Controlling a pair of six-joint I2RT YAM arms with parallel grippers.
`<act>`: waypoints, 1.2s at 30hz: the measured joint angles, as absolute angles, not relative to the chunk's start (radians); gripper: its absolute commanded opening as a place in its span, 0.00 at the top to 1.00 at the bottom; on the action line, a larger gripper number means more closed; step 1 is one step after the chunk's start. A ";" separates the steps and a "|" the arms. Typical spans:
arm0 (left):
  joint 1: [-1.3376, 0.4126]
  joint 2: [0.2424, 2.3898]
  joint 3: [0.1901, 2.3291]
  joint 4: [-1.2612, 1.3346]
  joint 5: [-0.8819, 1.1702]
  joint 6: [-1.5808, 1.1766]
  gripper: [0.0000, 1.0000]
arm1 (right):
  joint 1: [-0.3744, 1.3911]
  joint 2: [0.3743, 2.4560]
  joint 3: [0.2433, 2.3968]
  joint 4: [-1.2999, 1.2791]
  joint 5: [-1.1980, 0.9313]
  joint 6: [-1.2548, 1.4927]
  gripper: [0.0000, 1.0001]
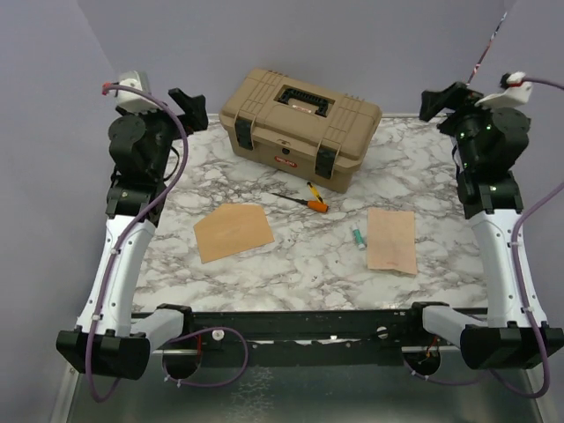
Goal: Place the letter into the envelope and seal it
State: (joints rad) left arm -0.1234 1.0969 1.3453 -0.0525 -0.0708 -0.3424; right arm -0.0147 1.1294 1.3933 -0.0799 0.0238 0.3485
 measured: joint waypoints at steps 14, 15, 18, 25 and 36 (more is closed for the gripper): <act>-0.207 1.162 1.019 -0.068 0.277 -0.369 0.01 | -0.033 1.390 1.150 -0.545 0.083 0.466 0.00; -0.218 1.164 1.013 -0.064 0.292 -0.367 0.01 | -0.039 1.400 1.140 -0.558 0.082 0.474 0.00; -0.255 1.175 1.001 -0.044 0.329 -0.356 0.01 | -0.073 1.407 1.084 -0.582 0.060 0.506 0.00; -0.311 1.203 0.986 -0.026 0.364 -0.355 0.01 | -0.328 1.398 0.872 -0.573 -0.073 0.580 0.00; -0.323 1.224 0.985 0.002 0.367 -0.364 0.01 | -0.507 1.308 0.643 -0.564 -0.311 0.645 0.06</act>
State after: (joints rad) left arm -0.3229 1.2236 0.9848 0.0021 0.3672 -0.3645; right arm -0.5072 1.3083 0.6426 -0.5640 -0.3111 0.6449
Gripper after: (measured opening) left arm 0.987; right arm 0.959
